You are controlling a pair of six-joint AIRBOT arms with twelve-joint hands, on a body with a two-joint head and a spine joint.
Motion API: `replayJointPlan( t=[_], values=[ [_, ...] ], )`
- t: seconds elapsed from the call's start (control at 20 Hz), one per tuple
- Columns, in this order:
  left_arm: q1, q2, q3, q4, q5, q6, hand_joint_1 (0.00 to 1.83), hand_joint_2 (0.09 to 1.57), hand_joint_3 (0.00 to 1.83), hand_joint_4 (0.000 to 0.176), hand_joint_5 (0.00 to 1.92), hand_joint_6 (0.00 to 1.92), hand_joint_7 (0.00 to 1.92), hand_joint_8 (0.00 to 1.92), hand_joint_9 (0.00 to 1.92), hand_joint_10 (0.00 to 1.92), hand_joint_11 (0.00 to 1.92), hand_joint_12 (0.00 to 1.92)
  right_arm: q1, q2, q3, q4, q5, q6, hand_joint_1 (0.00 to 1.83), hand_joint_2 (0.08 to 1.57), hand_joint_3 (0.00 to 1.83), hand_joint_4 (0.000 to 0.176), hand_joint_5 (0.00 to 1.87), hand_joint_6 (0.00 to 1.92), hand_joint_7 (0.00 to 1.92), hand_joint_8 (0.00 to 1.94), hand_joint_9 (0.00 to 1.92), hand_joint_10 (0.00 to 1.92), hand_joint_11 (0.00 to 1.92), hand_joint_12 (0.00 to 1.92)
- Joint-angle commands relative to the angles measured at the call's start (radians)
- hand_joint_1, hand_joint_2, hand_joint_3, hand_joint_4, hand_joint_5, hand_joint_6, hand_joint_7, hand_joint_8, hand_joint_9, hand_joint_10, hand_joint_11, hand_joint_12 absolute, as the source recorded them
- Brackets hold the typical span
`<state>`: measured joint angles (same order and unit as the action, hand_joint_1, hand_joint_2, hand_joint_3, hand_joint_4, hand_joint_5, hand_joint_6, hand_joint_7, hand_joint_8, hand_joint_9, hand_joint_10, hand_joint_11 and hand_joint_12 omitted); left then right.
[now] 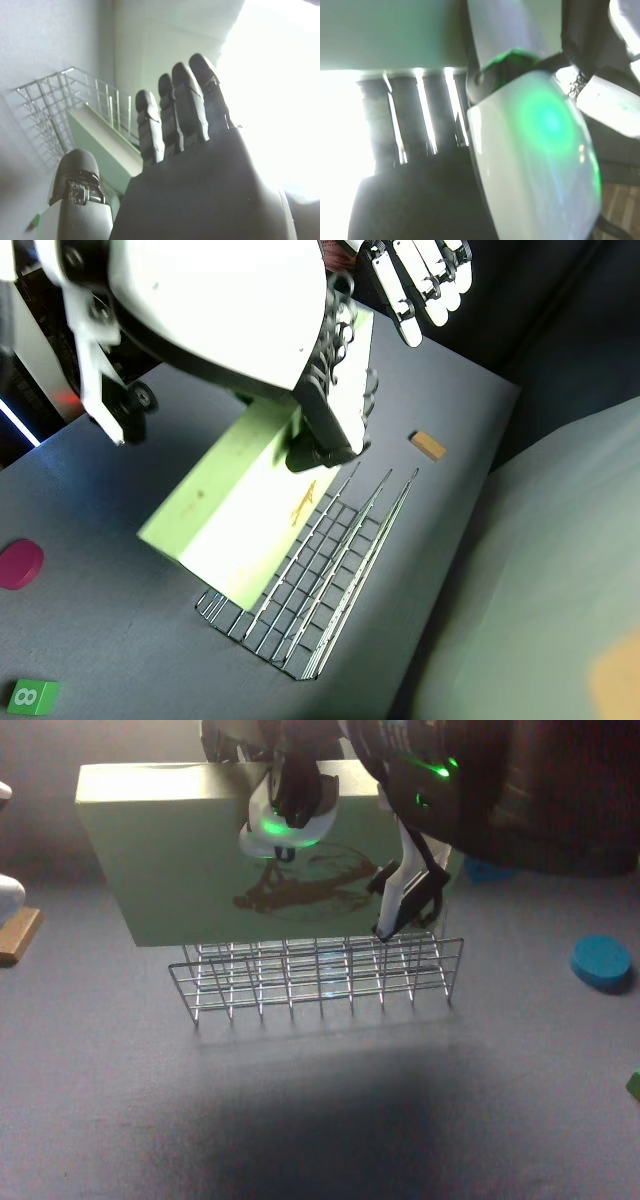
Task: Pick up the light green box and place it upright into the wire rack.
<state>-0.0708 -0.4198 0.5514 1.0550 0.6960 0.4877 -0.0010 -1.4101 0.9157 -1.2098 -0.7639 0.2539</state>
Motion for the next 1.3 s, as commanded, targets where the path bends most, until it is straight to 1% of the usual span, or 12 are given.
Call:
replayJointPlan(
  t=[0.0, 0.2, 0.4, 0.45, 0.55, 0.6, 0.65, 0.9, 1.05, 1.15, 1.2, 1.25],
  values=[
    [-0.018, 0.0, -0.002, 0.07, -0.038, 0.0, 0.12, 1.26, 0.0, 0.086, 0.33, 0.0, 0.26, 0.0, 0.25, 0.0, 0.0, 0.64, 0.007, -0.003, 0.005, -0.081, 0.039, 0.002, 1.22, 1.14, 0.0, 0.0, 0.9, 0.98, 0.98, 1.17, 0.88, 1.14, 0.75, 1.5],
    [-0.018, 0.0, -0.004, 0.07, -0.037, 0.0, 0.12, 1.26, 0.0, 0.087, 0.32, 0.0, 0.25, 0.0, 0.24, 0.0, 0.0, 0.64, -0.028, -0.025, 0.04, -0.092, 0.04, -0.007, 1.23, 1.14, 0.0, 0.0, 0.9, 0.98, 0.98, 1.18, 0.88, 1.14, 0.75, 1.5],
    [-0.02, 0.0, -0.005, 0.07, -0.027, -0.028, 0.14, 1.25, 0.0, 0.087, 0.32, 0.0, 0.25, 0.0, 0.25, 0.0, 0.0, 0.64, -0.072, -0.044, 0.063, -0.103, 0.05, -0.022, 1.23, 1.14, 0.0, 0.0, 0.88, 1.01, 0.98, 1.17, 0.87, 1.14, 0.74, 1.5],
    [-0.023, -0.001, -0.006, 0.07, -0.027, -0.028, 0.14, 1.25, 0.0, 0.087, 0.32, 0.0, 0.25, 0.0, 0.25, 0.0, 0.0, 0.64, -0.08, -0.049, 0.07, -0.102, 0.05, -0.026, 1.33, 1.15, 0.0, 0.0, 0.84, 1.03, 0.95, 1.14, 0.83, 1.36, 0.74, 1.5],
    [-0.029, -0.003, -0.008, 0.07, -0.027, -0.027, 0.14, 1.26, 0.0, 0.086, 0.35, 0.01, 0.27, 0.01, 0.25, 0.0, 0.0, 0.65, -0.093, -0.058, 0.086, -0.102, 0.05, -0.029, 1.36, 1.16, 0.0, 0.0, 0.81, 1.05, 0.93, 1.14, 0.81, 1.42, 0.74, 1.52],
    [-0.03, -0.004, -0.01, 0.07, -0.027, -0.027, 0.14, 1.26, 0.0, 0.086, 0.34, 0.01, 0.27, 0.01, 0.25, 0.0, 0.0, 0.65, -0.101, -0.062, 0.095, -0.102, 0.05, -0.03, 1.25, 1.15, 0.0, 0.0, 0.85, 1.05, 0.97, 1.17, 0.85, 1.24, 0.77, 1.51],
    [-0.031, -0.005, -0.01, 0.07, -0.027, -0.028, 0.14, 1.26, 0.0, 0.087, 0.34, 0.0, 0.27, 0.01, 0.26, 0.0, 0.0, 0.65, -0.11, -0.066, 0.102, -0.102, 0.05, -0.031, 1.22, 1.15, 0.0, 0.0, 0.88, 1.03, 0.97, 1.17, 0.88, 1.17, 0.79, 1.5],
    [-0.031, -0.009, -0.018, 0.07, -0.027, -0.028, 0.13, 1.26, 0.0, 0.087, 0.33, 0.0, 0.27, 0.0, 0.25, 0.0, 0.0, 0.65, -0.139, -0.078, 0.126, -0.101, 0.05, -0.024, 1.22, 1.15, 0.0, 0.0, 0.88, 1.03, 0.98, 1.17, 0.89, 1.15, 0.77, 1.49],
    [-0.033, -0.027, -0.019, 0.07, -0.025, -0.03, 0.13, 1.26, 0.0, 0.092, 0.34, 0.0, 0.26, 0.0, 0.25, 0.0, 0.0, 0.65, -0.143, -0.079, 0.144, -0.039, 0.064, -0.027, 1.23, 1.14, 0.0, 0.0, 0.89, 1.0, 0.99, 1.17, 0.9, 1.14, 0.79, 1.5],
    [-0.033, -0.038, -0.02, 0.07, -0.014, -0.032, 0.12, 1.26, 0.0, 0.091, 0.35, 0.01, 0.27, 0.0, 0.25, 0.0, 0.0, 0.66, -0.146, -0.079, 0.145, -0.037, 0.066, -0.03, 1.23, 1.14, 0.0, 0.0, 0.89, 1.0, 0.99, 1.17, 0.89, 1.13, 0.78, 1.5],
    [-0.033, -0.043, -0.022, 0.07, -0.009, -0.038, 0.12, 1.26, 0.0, 0.091, 0.35, 0.01, 0.28, 0.01, 0.25, 0.0, 0.0, 0.66, -0.147, -0.08, 0.145, -0.037, 0.067, -0.03, 1.34, 1.15, 0.0, 0.0, 0.84, 1.01, 0.95, 1.14, 0.84, 1.35, 0.77, 1.5],
    [-0.033, -0.049, -0.023, 0.07, -0.006, -0.038, 0.12, 1.26, 0.0, 0.091, 0.35, 0.01, 0.29, 0.01, 0.25, 0.0, 0.0, 0.66, -0.148, -0.08, 0.145, -0.037, 0.067, -0.03, 1.25, 1.15, 0.0, 0.0, 0.88, 1.01, 0.98, 1.16, 0.86, 1.22, 0.78, 1.5]
  ],
)
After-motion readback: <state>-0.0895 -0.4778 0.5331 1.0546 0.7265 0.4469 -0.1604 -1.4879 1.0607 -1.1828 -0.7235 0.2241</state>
